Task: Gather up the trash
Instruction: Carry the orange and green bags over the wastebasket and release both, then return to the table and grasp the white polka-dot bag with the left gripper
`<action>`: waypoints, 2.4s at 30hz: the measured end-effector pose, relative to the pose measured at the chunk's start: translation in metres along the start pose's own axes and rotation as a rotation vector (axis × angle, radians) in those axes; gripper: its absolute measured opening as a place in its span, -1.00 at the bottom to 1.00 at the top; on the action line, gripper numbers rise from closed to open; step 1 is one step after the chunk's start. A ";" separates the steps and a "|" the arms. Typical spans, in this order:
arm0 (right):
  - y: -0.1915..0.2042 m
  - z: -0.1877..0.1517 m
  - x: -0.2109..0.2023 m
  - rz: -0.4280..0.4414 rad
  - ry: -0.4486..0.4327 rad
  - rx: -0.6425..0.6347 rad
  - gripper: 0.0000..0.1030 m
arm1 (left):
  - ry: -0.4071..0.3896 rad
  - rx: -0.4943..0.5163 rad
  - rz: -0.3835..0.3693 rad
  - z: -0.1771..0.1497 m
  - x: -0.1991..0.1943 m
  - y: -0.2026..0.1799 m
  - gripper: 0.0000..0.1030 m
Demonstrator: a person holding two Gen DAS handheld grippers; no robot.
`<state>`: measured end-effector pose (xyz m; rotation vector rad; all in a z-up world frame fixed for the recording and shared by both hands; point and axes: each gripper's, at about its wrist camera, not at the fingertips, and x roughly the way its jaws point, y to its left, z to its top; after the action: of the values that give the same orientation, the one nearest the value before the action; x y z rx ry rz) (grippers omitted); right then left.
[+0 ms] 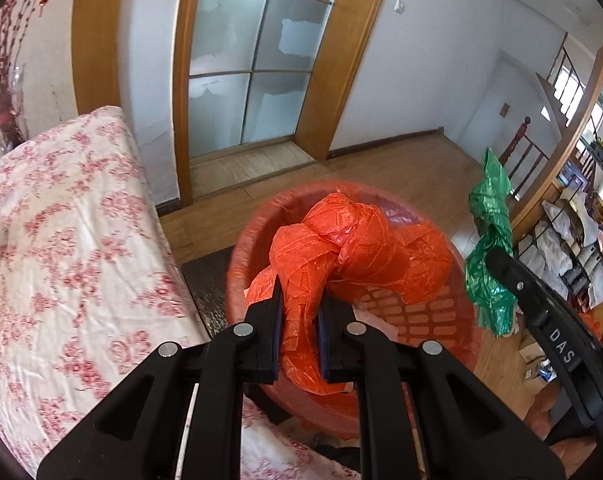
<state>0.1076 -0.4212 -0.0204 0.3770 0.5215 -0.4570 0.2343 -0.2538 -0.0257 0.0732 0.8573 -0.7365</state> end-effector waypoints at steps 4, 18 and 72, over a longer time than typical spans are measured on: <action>-0.008 -0.001 0.002 -0.002 0.001 0.014 -0.74 | 0.029 0.006 -0.006 -0.001 0.011 -0.007 -0.75; -0.011 -0.008 0.004 -0.016 0.013 0.007 -0.05 | 0.040 -0.004 0.049 -0.007 0.013 0.003 0.02; 0.125 -0.050 -0.016 0.120 0.086 -0.230 0.86 | -0.063 -0.351 0.411 -0.057 -0.103 0.275 -0.63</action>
<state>0.1388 -0.2895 -0.0241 0.2055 0.6244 -0.2621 0.3221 0.0315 -0.0526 -0.0849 0.8653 -0.1970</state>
